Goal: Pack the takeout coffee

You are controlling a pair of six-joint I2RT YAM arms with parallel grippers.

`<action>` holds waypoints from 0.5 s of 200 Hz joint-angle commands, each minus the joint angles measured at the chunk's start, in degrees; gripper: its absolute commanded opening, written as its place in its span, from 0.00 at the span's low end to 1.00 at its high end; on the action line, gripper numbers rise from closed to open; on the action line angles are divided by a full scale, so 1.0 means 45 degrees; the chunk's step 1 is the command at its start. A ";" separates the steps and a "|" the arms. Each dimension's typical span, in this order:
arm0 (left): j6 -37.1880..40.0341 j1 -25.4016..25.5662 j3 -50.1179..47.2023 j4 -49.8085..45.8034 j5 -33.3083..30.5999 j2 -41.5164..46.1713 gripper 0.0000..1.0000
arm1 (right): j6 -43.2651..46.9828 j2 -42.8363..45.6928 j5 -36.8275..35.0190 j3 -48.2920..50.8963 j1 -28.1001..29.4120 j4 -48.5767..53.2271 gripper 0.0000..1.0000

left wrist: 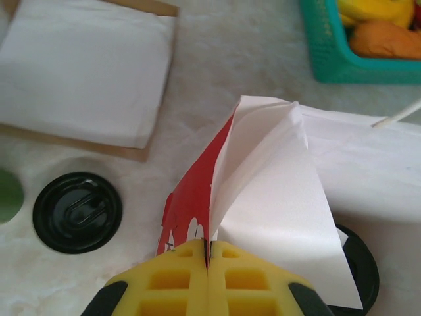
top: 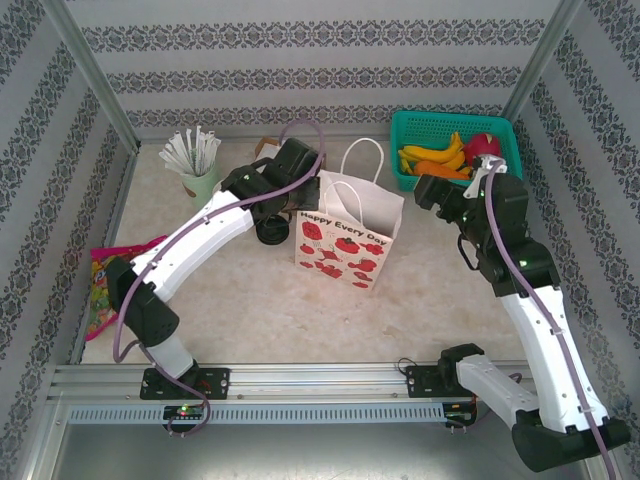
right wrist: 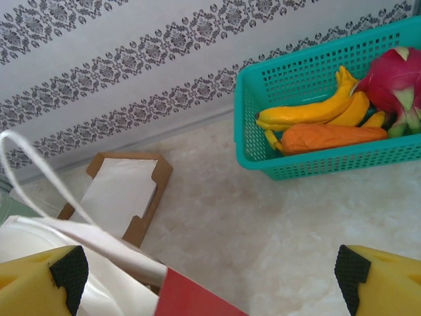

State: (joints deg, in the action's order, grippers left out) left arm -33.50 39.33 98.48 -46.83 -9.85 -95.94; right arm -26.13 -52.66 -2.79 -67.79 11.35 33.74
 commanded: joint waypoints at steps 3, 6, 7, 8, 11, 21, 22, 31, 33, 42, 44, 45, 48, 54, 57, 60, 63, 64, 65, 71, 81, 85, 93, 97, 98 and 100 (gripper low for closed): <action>-0.2194 0.0127 -0.0690 0.1047 -0.2075 0.0649 0.00 | 0.0336 -0.0218 -0.0167 -0.0390 -0.0111 -0.0563 0.98; -0.2353 0.0127 -0.0724 0.0960 -0.2163 0.0680 0.00 | 0.0321 -0.0246 -0.0180 -0.0386 -0.0107 -0.0566 0.98; -0.2406 0.0127 -0.0737 0.0947 -0.2204 0.0687 0.00 | 0.0339 -0.0267 -0.0161 -0.0385 -0.0104 -0.0584 0.98; -0.2442 0.0127 -0.0744 0.0940 -0.2225 0.0691 0.00 | 0.0329 -0.0288 -0.0152 -0.0385 -0.0113 -0.0583 0.98; -0.2562 0.0127 -0.0794 0.0891 -0.2275 0.0712 0.00 | 0.0329 -0.0321 -0.0153 -0.0385 -0.0110 -0.0580 0.98; -0.2864 0.0127 -0.0825 0.0666 -0.2396 0.0732 0.00 | 0.0342 -0.0403 -0.0174 -0.0380 -0.0122 -0.0567 0.98; -0.2876 0.0127 -0.0837 0.0634 -0.2408 0.0733 0.00 | 0.0350 -0.0414 -0.0178 -0.0373 -0.0122 -0.0565 0.98; -0.3080 0.0127 -0.0887 0.0437 -0.2512 0.0781 0.00 | 0.0355 -0.0463 -0.0190 -0.0337 -0.0141 -0.0573 0.98; -0.3107 0.0127 -0.0907 0.0390 -0.2566 0.0800 0.00 | 0.0357 -0.0464 -0.0198 -0.0329 -0.0140 -0.0571 0.98; -0.3208 0.0127 -0.0997 0.0213 -0.2740 0.0886 0.00 | 0.0391 -0.0498 -0.0249 -0.0273 -0.0158 -0.0583 0.98; -0.3188 0.0127 -0.1027 0.0182 -0.2760 0.0929 0.00 | 0.0405 -0.0507 -0.0277 -0.0259 -0.0159 -0.0593 0.98; -0.3195 0.0127 -0.1045 0.0167 -0.2756 0.0939 0.00 | 0.0410 -0.0515 -0.0297 -0.0254 -0.0160 -0.0598 0.98; -0.3183 0.0127 -0.1071 0.0142 -0.2785 0.0992 0.00 | 0.0418 -0.0515 -0.0335 -0.0222 -0.0160 -0.0602 0.98; -0.3169 0.0127 -0.1101 0.0056 -0.2837 0.1096 0.01 | 0.0407 -0.0523 -0.0442 -0.0157 -0.0187 -0.0639 0.98; -0.3107 0.0127 -0.1117 0.0062 -0.2825 0.1148 0.02 | 0.0430 -0.0523 -0.0495 -0.0120 -0.0202 -0.0658 0.98; -0.2994 0.0127 -0.1134 0.0097 -0.2772 0.1204 0.03 | 0.0435 -0.0540 -0.0531 -0.0081 -0.0219 -0.0688 0.98; -0.2838 0.0127 -0.1138 0.0143 -0.2687 0.1252 0.06 | 0.0453 -0.0550 -0.0608 -0.0032 -0.0228 -0.0713 0.98; -0.2766 0.0127 -0.1150 0.0167 -0.2662 0.1276 0.06 | 0.0464 -0.0546 -0.0639 -0.0033 -0.0233 -0.0736 0.98; -0.2700 0.0127 -0.1155 0.0189 -0.2629 0.1289 0.07 | 0.0469 -0.0554 -0.0654 -0.0013 -0.0236 -0.0738 0.98; -0.2328 0.0127 -0.1154 0.0318 -0.2411 0.1418 0.15 | 0.0503 -0.0577 -0.0838 0.0074 -0.0270 -0.0785 0.98; -0.1615 0.0110 -0.1151 0.0548 -0.2020 0.1663 0.37 | 0.0510 -0.0609 -0.1201 0.0233 -0.0306 -0.0861 0.98; -0.1342 0.0107 -0.1132 0.0667 -0.1760 0.1774 0.47 | 0.0563 -0.0602 -0.1354 0.0298 -0.0325 -0.0920 0.98; -0.0642 0.0104 -0.1042 0.0709 -0.1412 0.1997 0.61 | 0.0566 -0.0601 -0.1704 0.0480 -0.0364 -0.1051 0.98; -0.0375 0.0100 -0.0979 0.0690 -0.1257 0.2136 0.69 | 0.0544 -0.0571 -0.1868 0.0576 -0.0377 -0.1130 0.98; -0.0304 0.0094 -0.0963 0.0675 -0.1224 0.2168 0.71 | 0.0568 -0.0557 -0.1914 0.0603 -0.0376 -0.1159 0.98; -0.0167 0.0089 -0.0926 0.0640 -0.1150 0.2230 0.75 | 0.0576 -0.0551 -0.1991 0.0673 -0.0390 -0.1205 0.98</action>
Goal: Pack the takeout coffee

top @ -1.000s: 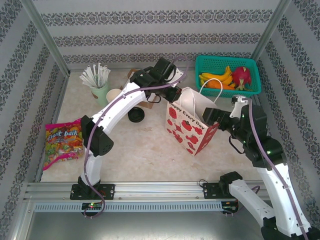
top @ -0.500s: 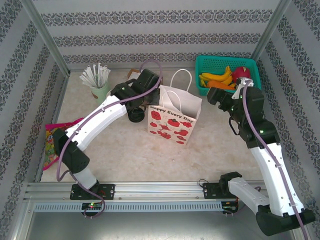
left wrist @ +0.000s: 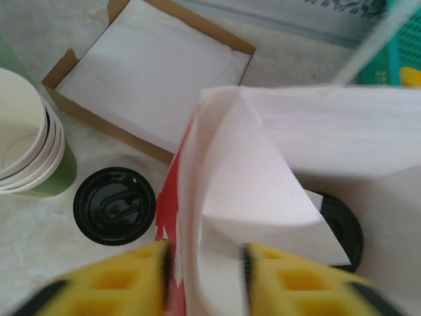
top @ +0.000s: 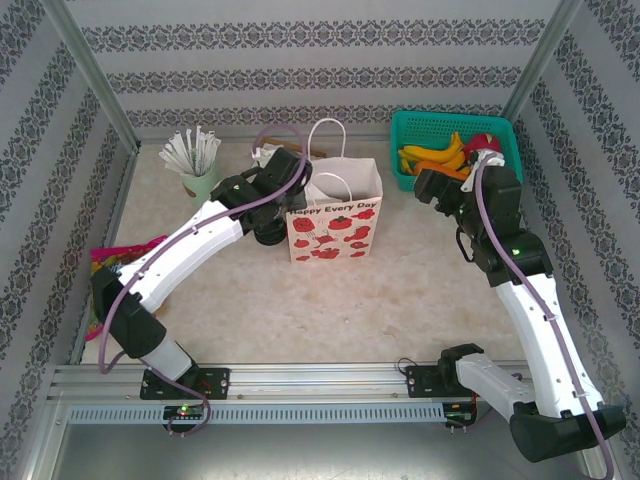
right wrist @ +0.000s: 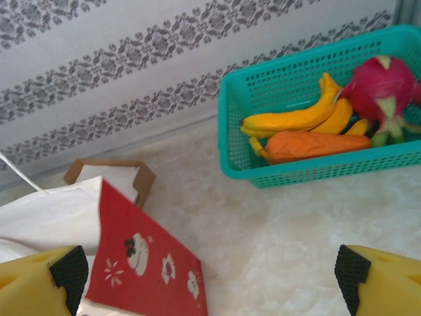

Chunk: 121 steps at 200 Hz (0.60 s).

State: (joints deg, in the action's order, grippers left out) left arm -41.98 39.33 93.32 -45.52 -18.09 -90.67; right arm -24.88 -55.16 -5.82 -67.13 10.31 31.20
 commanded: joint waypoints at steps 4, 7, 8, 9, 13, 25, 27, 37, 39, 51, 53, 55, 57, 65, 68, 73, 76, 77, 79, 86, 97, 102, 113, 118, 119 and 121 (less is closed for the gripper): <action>0.1954 0.0101 0.0300 0.0236 0.0780 0.1223 0.80 | 0.0334 0.0038 -0.1449 0.0648 -0.0198 -0.0725 0.98; 0.2171 0.0089 0.0347 0.0145 0.0834 0.1341 0.83 | 0.0361 0.0063 -0.1590 0.0730 -0.0207 -0.0781 0.98; 0.2234 0.0089 0.0352 0.0110 0.0844 0.1380 0.84 | 0.0367 0.0066 -0.1632 0.0744 -0.0204 -0.0791 0.98; 0.2295 0.0088 0.0374 0.0083 0.0850 0.1429 0.85 | 0.0361 0.0068 -0.1653 0.0771 -0.0202 -0.0815 0.98; 0.2541 0.0088 0.0421 -0.0034 0.0863 0.1632 0.88 | 0.0398 0.0099 -0.1830 0.0896 -0.0217 -0.0905 0.98; 0.3242 0.0059 0.0301 -0.0272 0.0804 0.2411 0.96 | 0.0545 0.0215 -0.2425 0.1370 -0.0278 -0.1218 0.98; 0.3349 0.0051 0.0230 -0.0270 0.0750 0.2575 0.97 | 0.0573 0.0228 -0.2531 0.1458 -0.0293 -0.1276 0.98; 0.3864 -0.0068 -0.0487 -0.0062 0.0437 0.3515 1.00 | 0.0695 0.0341 -0.3045 0.2001 -0.0360 -0.1637 0.98; 0.3963 -0.0083 -0.0655 0.0007 0.0350 0.3730 1.00 | 0.0727 0.0372 -0.3135 0.2114 -0.0387 -0.1718 0.98; 0.4457 -0.0417 -0.1892 0.0529 -0.0241 0.5053 1.00 | 0.0989 0.0516 -0.3571 0.2863 -0.0522 -0.2295 0.98; 0.4512 -0.0488 -0.2110 0.0624 -0.0376 0.5272 1.00 | 0.1021 0.0528 -0.3638 0.2984 -0.0554 -0.2405 0.98; 0.4560 -0.0569 -0.2340 0.0711 -0.0483 0.5488 1.00 | 0.1053 0.0555 -0.3708 0.3117 -0.0572 -0.2486 0.98; 0.4620 -0.0653 -0.2559 0.0796 -0.0583 0.5703 1.00 | 0.1095 0.0567 -0.3760 0.3247 -0.0591 -0.2584 0.98; 0.4992 -0.1023 -0.3490 0.1241 -0.0836 0.6495 1.00 | 0.1200 0.0596 -0.4038 0.3723 -0.0711 -0.2971 0.98; 0.5153 -0.1142 -0.3909 0.1437 -0.1011 0.6839 1.00 | 0.1217 0.0606 -0.4106 0.3961 -0.0782 -0.3113 0.98; 0.5296 -0.1354 -0.4580 0.1773 -0.1445 0.7295 1.00 | 0.1282 0.0587 -0.4259 0.4189 -0.0856 -0.3335 0.98; 0.5345 -0.1474 -0.4978 0.1936 -0.1674 0.7561 1.00 | 0.1315 0.0583 -0.4324 0.4385 -0.0927 -0.3530 0.98; 0.5364 -0.1523 -0.5104 0.2002 -0.1767 0.7645 1.00 | 0.1332 0.0580 -0.4337 0.4447 -0.0935 -0.3591 0.98; 0.5398 -0.1619 -0.5340 0.2135 -0.1910 0.7805 1.00 | 0.1336 0.0563 -0.4381 0.4576 -0.1004 -0.3681 0.98; 0.5637 -0.1956 -0.6244 0.2627 -0.2194 0.8332 1.00 | 0.1350 0.0487 -0.4428 0.5030 -0.1148 -0.4132 0.98; 0.5716 -0.2508 -0.7606 0.3443 -0.2909 0.9006 1.00 | 0.1439 0.0272 -0.4354 0.5711 -0.1427 -0.4823 0.98; 0.5758 -0.2786 -0.8160 0.3807 -0.3009 0.9272 1.00 | 0.1493 0.0126 -0.4275 0.6012 -0.1545 -0.5114 0.98; 0.6145 -0.3445 -0.9451 0.4793 -0.2925 0.9699 1.00 | 0.1753 -0.0349 -0.3953 0.6592 -0.1837 -0.5796 0.98; 0.6395 -0.3820 -1.0020 0.5338 -0.2648 0.9835 1.00 | 0.1867 -0.0649 -0.3704 0.6801 -0.1970 -0.6053 0.98; 0.6465 -0.3897 -1.0144 0.5441 -0.2576 0.9846 1.00 | 0.1892 -0.0710 -0.3627 0.6836 -0.2003 -0.6083 0.98; 0.6615 -0.4048 -1.0369 0.5655 -0.2385 0.9854 1.00 | 0.1959 -0.0833 -0.3471 0.6897 -0.2077 -0.6174 0.98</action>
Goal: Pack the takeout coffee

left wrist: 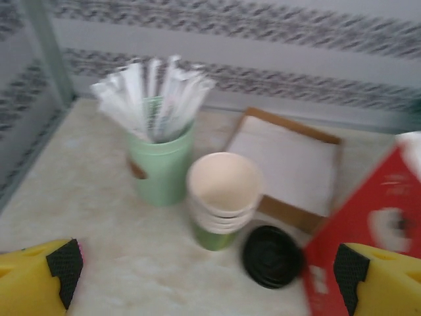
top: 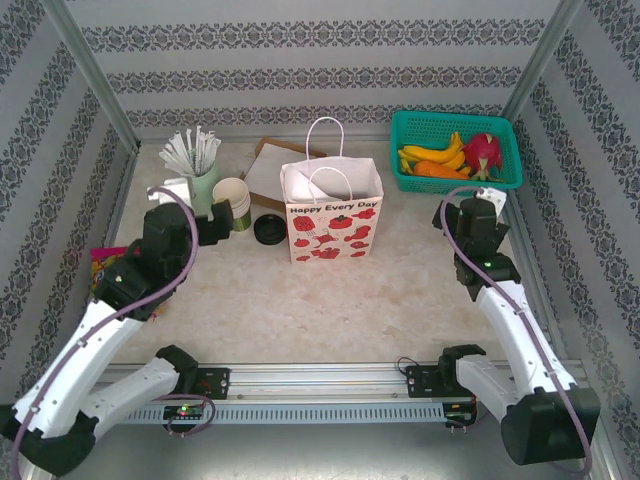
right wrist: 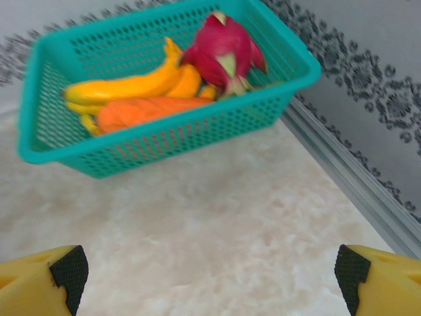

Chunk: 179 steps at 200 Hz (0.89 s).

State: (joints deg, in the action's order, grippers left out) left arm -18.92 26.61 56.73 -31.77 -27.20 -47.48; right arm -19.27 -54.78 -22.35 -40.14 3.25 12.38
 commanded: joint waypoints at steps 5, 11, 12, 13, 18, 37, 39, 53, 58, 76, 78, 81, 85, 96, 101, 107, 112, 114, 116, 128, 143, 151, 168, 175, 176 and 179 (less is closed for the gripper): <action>0.1897 -0.1584 -0.2743 0.3086 0.0112 0.0262 1.00 | 0.0963 -0.1233 0.0735 0.1051 -0.0696 -0.2206 0.98; 0.2227 -0.2004 -0.3282 0.3575 0.0401 0.0172 1.00 | 0.1241 -0.1705 0.1291 0.1152 -0.0881 -0.2388 0.98; 0.2259 -0.2064 -0.3364 0.3697 0.0420 0.0157 1.00 | 0.1267 -0.1748 0.1332 0.1159 -0.0918 -0.2404 0.98; 0.2284 -0.2114 -0.3405 0.3796 0.0449 0.0140 1.00 | 0.1290 -0.1837 0.1401 0.1172 -0.0947 -0.2421 0.98; 0.2414 -0.2405 -0.3838 0.4219 0.0469 0.0010 1.00 | 0.1405 -0.2225 0.1695 0.1213 -0.1060 -0.2509 0.98; 0.2675 -0.3436 -0.5200 0.6125 0.1009 -0.0469 1.00 | 0.1801 -0.3318 0.2826 0.1464 -0.1428 -0.3319 0.98; 0.2689 -0.3536 -0.5359 0.6357 0.1163 -0.0519 1.00 | 0.1850 -0.3398 0.2952 0.1490 -0.1464 -0.3435 0.98; 0.2678 -0.4449 -0.6457 0.8005 0.2576 -0.1046 0.99 | 0.2059 -0.4070 0.3787 0.1668 -0.1595 -0.4341 0.98; 0.2611 -0.4779 -0.6852 0.8729 0.3091 -0.1259 1.00 | 0.2161 -0.4307 0.4050 0.1700 -0.1610 -0.4659 0.98; 0.2476 -0.5446 -0.7904 1.0858 0.4433 -0.2157 1.00 | 0.2455 -0.5239 0.4562 0.1497 -0.1656 -0.5454 0.98; 0.2507 -0.5469 -0.7954 1.1022 0.4524 -0.2264 1.00 | 0.2526 -0.5314 0.4626 0.1366 -0.1673 -0.5302 0.98; 0.2576 -0.5487 -0.8016 1.1259 0.4685 -0.2410 1.00 | 0.2641 -0.5432 0.4675 0.1247 -0.1678 -0.5241 0.98; 0.2678 -0.5484 -0.8063 1.1502 0.4916 -0.2587 1.00 | 0.2776 -0.5563 0.4777 0.1153 -0.1679 -0.5325 0.98; 0.2862 -0.5499 -0.8037 1.2053 0.5429 -0.3185 1.00 | 0.3027 -0.5845 0.4925 0.1117 -0.1702 -0.6006 0.98; 0.2953 -0.5503 -0.7974 1.2270 0.5582 -0.3581 1.00 | 0.3108 -0.5977 0.4961 0.1025 -0.1698 -0.6144 0.98; 0.3085 -0.5503 -0.7889 1.2498 0.5731 -0.4063 1.00 | 0.3194 -0.6155 0.5041 0.0931 -0.1703 -0.6340 0.98; 0.3178 -0.5503 -0.7783 1.2733 0.5820 -0.4485 1.00 | 0.3273 -0.6287 0.5137 0.0821 -0.1702 -0.6410 0.98; 0.3215 -0.5503 -0.7748 1.2833 0.5837 -0.4677 1.00 | 0.3307 -0.6333 0.5185 0.0792 -0.1709 -0.6459 0.98; 0.3249 -0.5503 -0.7720 1.2961 0.5871 -0.4857 1.00 | 0.3330 -0.6388 0.5211 0.0765 -0.1710 -0.6525 0.98; 0.3412 -0.5503 -0.7637 1.3923 0.5995 -0.5868 1.00 | 0.3382 -0.6655 0.5421 0.0731 -0.1717 -0.7134 0.98; 0.3684 -0.5503 -0.7358 1.4776 0.6141 -0.6649 0.99 | 0.3132 -0.6987 0.5981 0.0526 -0.1745 -0.7388 0.98; 0.3996 -0.5506 -0.7262 1.5040 0.6118 -0.6900 0.99 | 0.3057 -0.7090 0.6344 0.0611 -0.1756 -0.7807 0.98; 0.4473 -0.5585 -0.7306 1.6023 0.6282 -0.7404 0.99 | 0.3203 -0.7138 0.6548 0.0903 -0.1614 -0.8508 0.98; 0.4622 -0.5611 -0.7380 1.6394 0.6579 -0.7641 0.99 | 0.3331 -0.7084 0.6636 0.1094 -0.1562 -0.8854 0.98; 0.4637 -0.5616 -0.7376 1.6395 0.6634 -0.7656 0.99 | 0.3347 -0.7064 0.6660 0.1130 -0.1552 -0.8899 0.98; 0.4702 -0.5635 -0.7400 1.6513 0.6770 -0.7796 0.99 | 0.3430 -0.7027 0.6714 0.1208 -0.1526 -0.8996 0.98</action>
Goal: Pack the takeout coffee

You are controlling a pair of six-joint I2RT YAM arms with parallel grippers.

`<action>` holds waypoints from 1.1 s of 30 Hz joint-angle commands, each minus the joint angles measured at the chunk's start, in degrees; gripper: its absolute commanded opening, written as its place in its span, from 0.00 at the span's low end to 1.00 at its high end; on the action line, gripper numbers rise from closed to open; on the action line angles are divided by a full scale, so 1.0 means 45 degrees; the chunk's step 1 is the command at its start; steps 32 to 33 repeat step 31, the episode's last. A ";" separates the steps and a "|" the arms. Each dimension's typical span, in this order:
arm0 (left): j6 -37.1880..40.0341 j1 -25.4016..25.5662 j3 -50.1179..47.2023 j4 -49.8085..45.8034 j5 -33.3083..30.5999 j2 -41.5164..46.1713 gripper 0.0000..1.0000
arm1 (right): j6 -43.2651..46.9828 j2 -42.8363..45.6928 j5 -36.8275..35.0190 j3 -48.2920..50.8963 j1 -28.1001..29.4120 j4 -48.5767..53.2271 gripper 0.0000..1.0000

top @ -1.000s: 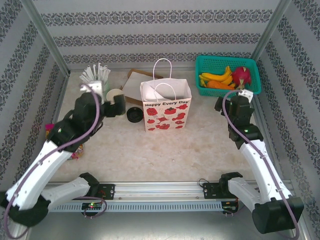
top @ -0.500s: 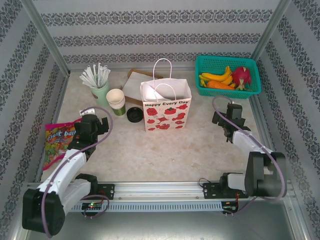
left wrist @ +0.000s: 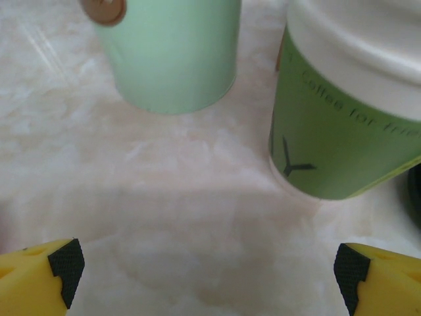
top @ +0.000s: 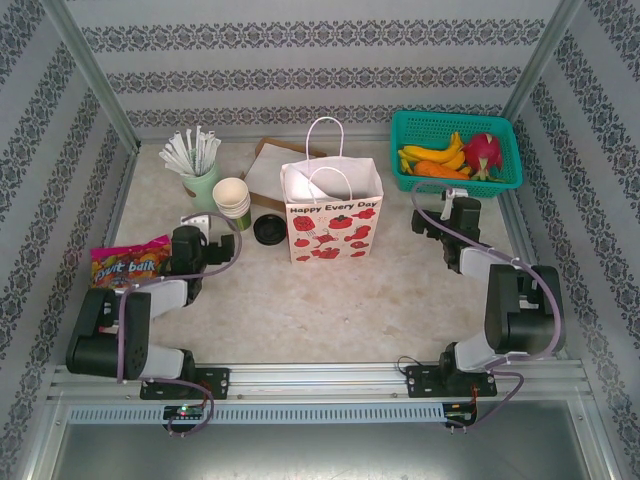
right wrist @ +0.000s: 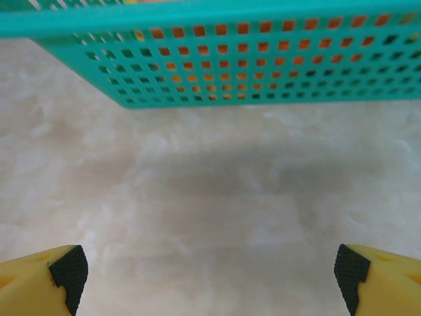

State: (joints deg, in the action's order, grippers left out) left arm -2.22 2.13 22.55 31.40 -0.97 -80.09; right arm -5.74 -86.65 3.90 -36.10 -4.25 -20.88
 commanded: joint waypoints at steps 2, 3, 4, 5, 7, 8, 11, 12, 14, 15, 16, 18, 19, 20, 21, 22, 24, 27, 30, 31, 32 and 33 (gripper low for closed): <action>0.1120 -0.0185 -0.0131 0.3598 0.1161 -0.1106 0.99 | 0.0540 0.0156 0.0872 0.0580 0.0253 -0.1977 0.98; 0.1025 -0.0200 -0.0444 0.4821 0.1038 -0.1894 0.99 | 0.0710 0.0226 0.0871 0.0841 0.0350 -0.2381 0.98; 0.0911 -0.0242 -0.0589 0.5923 0.0801 -0.2415 0.99 | 0.0824 0.0330 0.0792 0.1018 0.0466 -0.2610 0.98; 0.0786 -0.0330 -0.0433 0.4807 0.0788 -0.2107 0.99 | 0.0933 0.0388 0.0681 0.1192 0.0593 -0.2879 0.98; 0.0541 -0.0356 -0.0045 0.4522 0.0175 -0.2274 0.99 | 0.1232 0.0537 0.0476 0.1537 0.0856 -0.3334 0.98; 0.0366 -0.0395 0.0212 0.3691 -0.0002 -0.2135 0.99 | 0.1301 0.0557 0.0363 0.1656 0.0962 -0.3529 0.98; 0.0260 -0.0435 0.0198 0.3547 -0.0211 -0.2033 1.00 | 0.1276 0.0621 0.0188 0.2167 0.0974 -0.4385 0.98; 0.0268 -0.0435 0.0147 0.3918 -0.0233 -0.2112 1.00 | 0.1275 0.0516 0.0119 0.2594 0.0984 -0.5198 0.98; 0.0269 -0.0439 0.0198 0.3708 -0.0233 -0.2077 1.00 | 0.1011 -0.0404 0.0015 0.3550 0.0964 -0.8366 0.98; 0.0278 -0.0435 0.0138 0.3869 -0.0267 -0.2118 1.00 | 0.1038 -0.0214 -0.0104 0.3340 0.0965 -0.7592 0.98; 0.0278 -0.0425 0.0201 0.3687 -0.0245 -0.2071 1.00 | 0.1007 0.0157 -0.0320 0.2937 0.0950 -0.6124 0.98; 0.0278 -0.0430 0.0191 0.3686 -0.0226 -0.2060 1.00 | 0.0841 -0.0169 -0.0514 0.3157 0.0945 -0.7174 0.98; 0.0293 -0.0434 0.0168 0.3807 -0.0214 -0.2095 1.00 | 0.0836 -0.0127 -0.0538 0.3151 0.0945 -0.7080 0.98; 0.0283 -0.0433 0.0183 0.3742 -0.0214 -0.2082 1.00 | 0.0890 0.0024 -0.0535 0.3023 0.0945 -0.6532 0.98; 0.0297 -0.0430 0.0168 0.3783 -0.0215 -0.2080 1.00 | 0.0895 0.0085 -0.0541 0.2993 0.0935 -0.6386 0.98; 0.0298 -0.0420 0.0175 0.3754 -0.0204 -0.2072 0.99 | 0.0850 -0.0043 -0.0535 0.3097 0.0935 -0.6827 0.98; 0.0317 -0.0434 0.0224 0.3688 -0.0097 -0.2089 1.00 | 0.0908 0.0069 -0.0535 0.3023 0.0944 -0.6497 0.98; 0.0315 -0.0435 0.0277 0.3614 -0.0096 -0.2106 1.00 | 0.0898 0.0045 -0.0535 0.3044 0.0926 -0.6597 0.98; 0.0317 -0.0431 0.0242 0.3667 -0.0077 -0.2104 1.00 | 0.0899 0.0032 -0.0535 0.3066 0.0932 -0.6616 0.98; 0.0335 -0.0434 0.0224 0.3686 -0.0077 -0.2104 1.00 | 0.0890 0.0047 -0.0535 0.3061 0.0945 -0.6608 0.98; 0.0335 -0.0434 0.0224 0.3686 -0.0077 -0.2104 1.00 | 0.0890 0.0047 -0.0535 0.3061 0.0945 -0.6608 0.98; 0.0335 -0.0434 0.0224 0.3686 -0.0077 -0.2104 1.00 | 0.0890 0.0047 -0.0535 0.3061 0.0945 -0.6608 0.98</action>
